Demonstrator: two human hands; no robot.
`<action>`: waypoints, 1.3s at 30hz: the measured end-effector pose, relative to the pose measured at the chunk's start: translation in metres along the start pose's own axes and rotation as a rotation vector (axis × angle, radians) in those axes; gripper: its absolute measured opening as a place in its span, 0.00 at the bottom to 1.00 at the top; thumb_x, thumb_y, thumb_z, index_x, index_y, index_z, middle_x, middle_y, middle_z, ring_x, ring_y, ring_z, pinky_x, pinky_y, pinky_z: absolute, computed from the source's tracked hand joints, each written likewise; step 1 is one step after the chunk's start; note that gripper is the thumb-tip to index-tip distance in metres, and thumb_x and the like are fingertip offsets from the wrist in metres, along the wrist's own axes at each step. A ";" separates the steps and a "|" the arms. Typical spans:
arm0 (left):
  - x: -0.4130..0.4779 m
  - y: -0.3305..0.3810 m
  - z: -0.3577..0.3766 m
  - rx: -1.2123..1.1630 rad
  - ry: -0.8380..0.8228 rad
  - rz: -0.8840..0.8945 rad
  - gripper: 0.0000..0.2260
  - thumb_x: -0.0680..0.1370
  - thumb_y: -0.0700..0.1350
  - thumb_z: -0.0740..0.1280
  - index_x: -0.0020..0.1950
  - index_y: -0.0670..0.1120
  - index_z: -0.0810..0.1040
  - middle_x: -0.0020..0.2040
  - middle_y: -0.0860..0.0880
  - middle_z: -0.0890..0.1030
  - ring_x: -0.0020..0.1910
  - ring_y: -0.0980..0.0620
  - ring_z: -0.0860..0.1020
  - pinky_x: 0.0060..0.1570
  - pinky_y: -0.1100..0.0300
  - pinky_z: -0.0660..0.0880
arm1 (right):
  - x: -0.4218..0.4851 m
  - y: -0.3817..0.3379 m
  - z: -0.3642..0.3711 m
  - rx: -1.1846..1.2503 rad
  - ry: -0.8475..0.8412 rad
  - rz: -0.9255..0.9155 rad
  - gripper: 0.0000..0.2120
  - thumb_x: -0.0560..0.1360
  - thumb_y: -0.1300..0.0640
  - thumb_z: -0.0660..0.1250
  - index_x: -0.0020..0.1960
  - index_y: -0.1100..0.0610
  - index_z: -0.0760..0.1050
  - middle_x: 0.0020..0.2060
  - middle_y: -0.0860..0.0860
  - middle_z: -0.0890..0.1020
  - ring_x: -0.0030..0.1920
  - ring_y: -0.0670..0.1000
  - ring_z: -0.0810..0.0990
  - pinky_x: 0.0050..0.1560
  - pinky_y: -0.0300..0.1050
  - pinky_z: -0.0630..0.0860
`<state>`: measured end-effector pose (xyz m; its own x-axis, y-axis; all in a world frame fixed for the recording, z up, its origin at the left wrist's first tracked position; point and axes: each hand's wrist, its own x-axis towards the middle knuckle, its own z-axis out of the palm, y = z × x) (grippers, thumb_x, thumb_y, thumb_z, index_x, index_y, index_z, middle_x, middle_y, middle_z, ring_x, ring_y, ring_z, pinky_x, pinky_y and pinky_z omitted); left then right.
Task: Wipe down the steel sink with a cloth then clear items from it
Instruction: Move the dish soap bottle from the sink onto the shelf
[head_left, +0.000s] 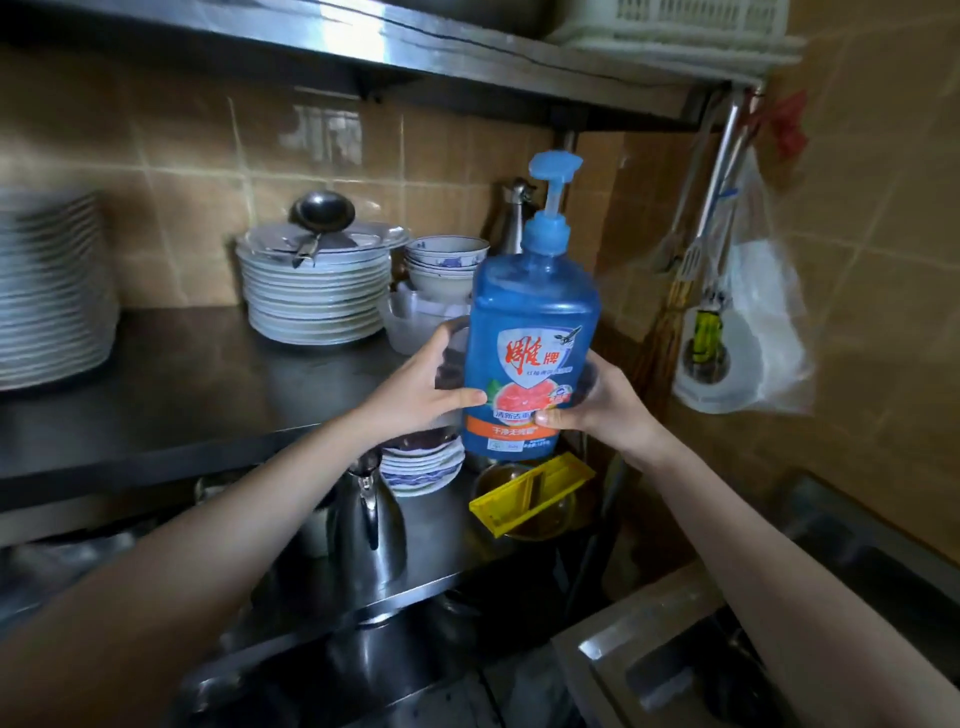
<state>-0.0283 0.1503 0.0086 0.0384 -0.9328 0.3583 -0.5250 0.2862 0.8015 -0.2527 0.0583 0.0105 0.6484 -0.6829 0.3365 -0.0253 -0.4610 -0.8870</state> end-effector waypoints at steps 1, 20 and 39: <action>0.002 -0.006 -0.006 0.015 0.019 -0.020 0.34 0.71 0.42 0.73 0.63 0.69 0.59 0.57 0.78 0.70 0.56 0.72 0.72 0.59 0.68 0.67 | 0.011 0.003 0.005 0.015 -0.021 -0.005 0.31 0.62 0.72 0.76 0.62 0.58 0.71 0.56 0.54 0.81 0.56 0.53 0.81 0.55 0.47 0.78; 0.019 -0.087 -0.083 0.033 0.272 -0.330 0.34 0.72 0.32 0.70 0.73 0.40 0.56 0.62 0.37 0.76 0.61 0.43 0.75 0.63 0.49 0.71 | 0.172 0.071 0.090 0.076 -0.264 0.010 0.30 0.61 0.72 0.77 0.58 0.54 0.72 0.49 0.44 0.81 0.44 0.33 0.81 0.43 0.29 0.77; 0.053 -0.121 -0.110 0.064 0.213 -0.320 0.33 0.72 0.48 0.71 0.72 0.57 0.57 0.66 0.63 0.70 0.65 0.58 0.72 0.61 0.57 0.73 | 0.224 0.095 0.110 0.067 -0.267 0.073 0.37 0.66 0.64 0.77 0.70 0.53 0.65 0.53 0.40 0.77 0.53 0.38 0.76 0.41 0.26 0.76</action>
<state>0.1309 0.0901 -0.0160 0.3809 -0.9045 0.1917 -0.5095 -0.0324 0.8599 -0.0262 -0.0760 -0.0337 0.8246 -0.5350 0.1838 -0.0344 -0.3718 -0.9277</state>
